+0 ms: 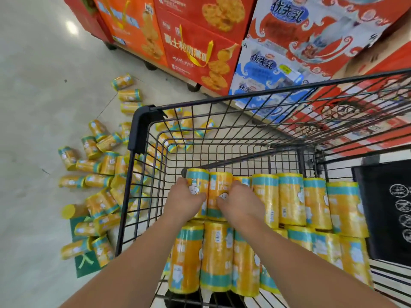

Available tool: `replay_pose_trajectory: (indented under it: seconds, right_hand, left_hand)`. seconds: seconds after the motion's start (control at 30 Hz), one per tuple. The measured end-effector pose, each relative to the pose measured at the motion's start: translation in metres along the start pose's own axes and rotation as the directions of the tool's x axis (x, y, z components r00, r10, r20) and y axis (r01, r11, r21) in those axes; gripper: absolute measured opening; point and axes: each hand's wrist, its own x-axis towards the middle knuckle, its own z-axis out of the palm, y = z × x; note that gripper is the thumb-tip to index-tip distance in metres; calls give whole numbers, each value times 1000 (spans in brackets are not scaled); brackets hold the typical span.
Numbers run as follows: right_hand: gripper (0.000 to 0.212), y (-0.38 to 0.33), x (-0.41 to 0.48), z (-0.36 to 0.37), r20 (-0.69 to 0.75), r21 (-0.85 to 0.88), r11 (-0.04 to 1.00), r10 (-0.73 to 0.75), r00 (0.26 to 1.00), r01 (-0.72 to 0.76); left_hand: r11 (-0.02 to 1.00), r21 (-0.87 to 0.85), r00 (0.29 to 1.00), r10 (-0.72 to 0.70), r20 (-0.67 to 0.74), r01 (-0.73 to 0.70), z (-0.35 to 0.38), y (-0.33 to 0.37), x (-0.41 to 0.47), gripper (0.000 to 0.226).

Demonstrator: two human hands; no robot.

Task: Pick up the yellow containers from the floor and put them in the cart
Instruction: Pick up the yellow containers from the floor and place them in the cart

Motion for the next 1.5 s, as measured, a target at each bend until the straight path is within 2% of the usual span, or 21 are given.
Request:
replay_pose_trajectory:
  seconds: [0.1,0.2,0.3,0.37,0.47,0.57,0.63,0.7,0.87,1.0,1.17,1.3,1.4,1.5]
  right_hand:
    - [38,-8,-16,-28,-103,10,998,-68,992,69]
    - [40,-32,-43,-71,-212,73,977,-181,960,200]
    - [39,-74,-78,-116,-312,136,923,-305,900,360]
    - [38,-110,-103,-137,-370,144,869,-396,841,473]
    - [39,-171,-145,-149,-409,166,772,-513,755,614]
    - [40,-234,-180,-130,-394,127,714,-600,696,688]
    - [40,-274,-196,-99,-359,91,693,-647,672,716]
    - [40,-312,-208,-55,-305,81,696,-664,682,714]
    - [39,-380,-214,85,-126,212,808,-536,835,550]
    - [42,-387,-192,183,36,259,902,-366,930,344]
    - [47,-364,-115,294,116,212,965,-182,976,155]
    - [57,-332,-27,375,138,194,981,-16,990,-12]
    - [66,-305,48,443,138,225,965,104,985,-134]
    - [78,-287,113,504,159,312,907,242,957,-281]
  left_hand:
    - [995,-15,993,97,-62,-98,-21,13,-27,51]
    - [971,-104,969,200,-145,-216,-62,32,-62,49]
    - [918,-194,912,281,-300,-346,-124,48,-102,39]
    - [887,-231,868,287,-405,-401,-171,49,-127,33]
    - [878,-247,821,237,-519,-410,-240,26,-147,36]
    - [895,-238,795,181,-578,-377,-298,-22,-153,38]
    - [906,-253,796,133,-590,-339,-328,-68,-150,40]
    - [921,-261,808,89,-583,-290,-353,-122,-143,43]
    - [961,-257,867,-39,-497,-105,-382,-280,-114,52]
    - [956,-290,894,-173,-412,51,-365,-390,-78,57]
    - [925,-323,917,-294,-271,201,-280,-493,4,58]
    - [884,-347,906,-388,-167,315,-189,-553,78,56]
    - [862,-344,891,-437,-127,374,-125,-594,138,63]
    - [837,-328,865,-492,-98,438,-73,-627,190,76]
